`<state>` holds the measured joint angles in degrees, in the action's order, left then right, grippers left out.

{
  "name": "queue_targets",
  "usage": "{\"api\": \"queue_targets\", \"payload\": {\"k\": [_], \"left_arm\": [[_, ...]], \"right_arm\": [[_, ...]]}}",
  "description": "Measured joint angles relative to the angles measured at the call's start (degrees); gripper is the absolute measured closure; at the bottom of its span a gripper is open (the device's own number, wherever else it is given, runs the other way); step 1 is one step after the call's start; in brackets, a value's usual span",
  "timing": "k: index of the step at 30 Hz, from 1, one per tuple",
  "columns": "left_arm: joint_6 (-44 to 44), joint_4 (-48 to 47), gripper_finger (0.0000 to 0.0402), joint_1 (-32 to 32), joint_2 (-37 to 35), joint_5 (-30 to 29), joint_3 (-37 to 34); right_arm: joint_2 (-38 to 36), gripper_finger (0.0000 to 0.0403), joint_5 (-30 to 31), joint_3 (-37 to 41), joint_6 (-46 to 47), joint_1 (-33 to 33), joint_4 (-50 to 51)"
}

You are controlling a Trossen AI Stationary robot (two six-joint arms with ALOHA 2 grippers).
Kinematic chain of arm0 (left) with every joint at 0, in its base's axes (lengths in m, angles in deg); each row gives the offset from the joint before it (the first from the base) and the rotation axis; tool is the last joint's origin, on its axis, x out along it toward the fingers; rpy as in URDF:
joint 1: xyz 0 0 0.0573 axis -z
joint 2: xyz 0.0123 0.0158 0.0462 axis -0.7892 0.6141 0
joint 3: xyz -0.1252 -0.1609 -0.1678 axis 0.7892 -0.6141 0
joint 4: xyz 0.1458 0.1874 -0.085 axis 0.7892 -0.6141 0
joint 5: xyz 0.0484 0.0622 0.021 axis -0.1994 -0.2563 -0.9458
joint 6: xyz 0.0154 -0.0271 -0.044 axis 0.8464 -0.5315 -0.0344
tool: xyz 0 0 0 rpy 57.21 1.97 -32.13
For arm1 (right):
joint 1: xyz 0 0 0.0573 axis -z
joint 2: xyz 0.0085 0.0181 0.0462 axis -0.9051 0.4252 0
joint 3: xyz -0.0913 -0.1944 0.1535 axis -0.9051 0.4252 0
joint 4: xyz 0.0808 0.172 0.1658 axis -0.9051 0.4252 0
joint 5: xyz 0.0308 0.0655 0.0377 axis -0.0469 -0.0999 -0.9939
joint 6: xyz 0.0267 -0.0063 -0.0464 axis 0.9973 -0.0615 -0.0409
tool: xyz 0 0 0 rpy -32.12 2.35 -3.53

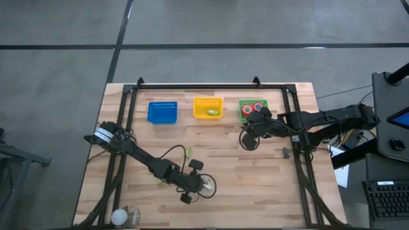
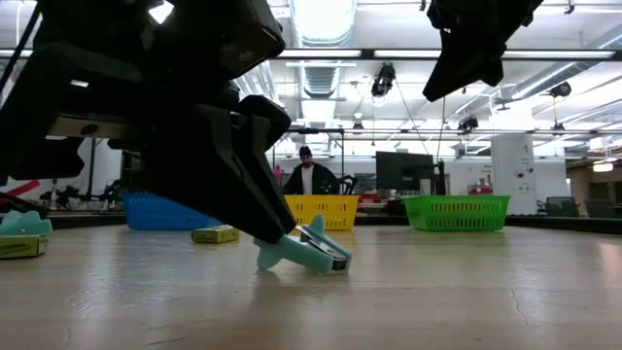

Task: Pick and place Stapler, Stapler remover, tape
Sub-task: Put the bottom light blue staple remover into the blue basket

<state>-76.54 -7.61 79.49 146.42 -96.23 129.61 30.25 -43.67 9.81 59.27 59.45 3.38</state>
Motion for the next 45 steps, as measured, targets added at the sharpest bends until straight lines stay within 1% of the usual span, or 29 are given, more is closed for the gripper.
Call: {"api": "queue_targets", "payload": {"k": [5,6,8,13,15,19,21,27,32,38,45], "left_arm": [[0.0,0.1,0.0388,-0.3,-0.1,0.0,0.0],[0.0,0.1,0.0393,-0.4,-0.1,0.0,0.0],[0.0,0.0,0.0394,-0.5,-0.2,-0.9,0.0],[0.4,-0.7,0.0395,-0.8,-1.2,-6.7,-0.1],[0.8,-1.0,0.0397,-1.1,-2.4,-8.7,-0.1],[3.1,-2.1,0.0394,-2.2,-5.1,-14.6,-0.1],[4.7,-2.8,0.0395,-3.2,-6.7,-16.1,-0.1],[5.9,-4.6,0.0397,-7.0,-11.5,-16.4,-0.3],[6.7,-6.6,0.0395,-10.9,-15.1,-19.2,-0.8],[5.3,-6.6,0.0396,-17.8,-16.0,-19.4,-0.9],[4.7,-6.7,0.0397,-26.3,-15.9,-18.5,-0.9]], "right_arm": [[0.0,0.0321,0.0,0.0,0.0,0.0,0.0],[0.0,0.032,0.0,0.0,0.0,0.0,0.0],[0.0,0.0318,0.0,0.0,0.0,0.0,0.0],[0.0,0.0317,-0.1,0.0,0.0,0.0,-0.1],[0.0,0.0319,-0.1,0.0,0.0,0.0,-0.1],[0.0,0.0328,-0.1,0.2,0.2,-0.4,-0.4],[0.0,0.0332,-0.1,0.5,0.2,-0.8,-1.1],[0.0,0.0339,-0.1,1.4,0.5,-2.5,-2.1],[0.0,0.0334,0.0,2.7,1.6,-3.8,-3.6],[0.0,0.0328,-0.1,4.8,2.2,-4.5,-6.4],[0.0,0.034,0.0,5.4,3.0,-4.5,-6.6]]}}
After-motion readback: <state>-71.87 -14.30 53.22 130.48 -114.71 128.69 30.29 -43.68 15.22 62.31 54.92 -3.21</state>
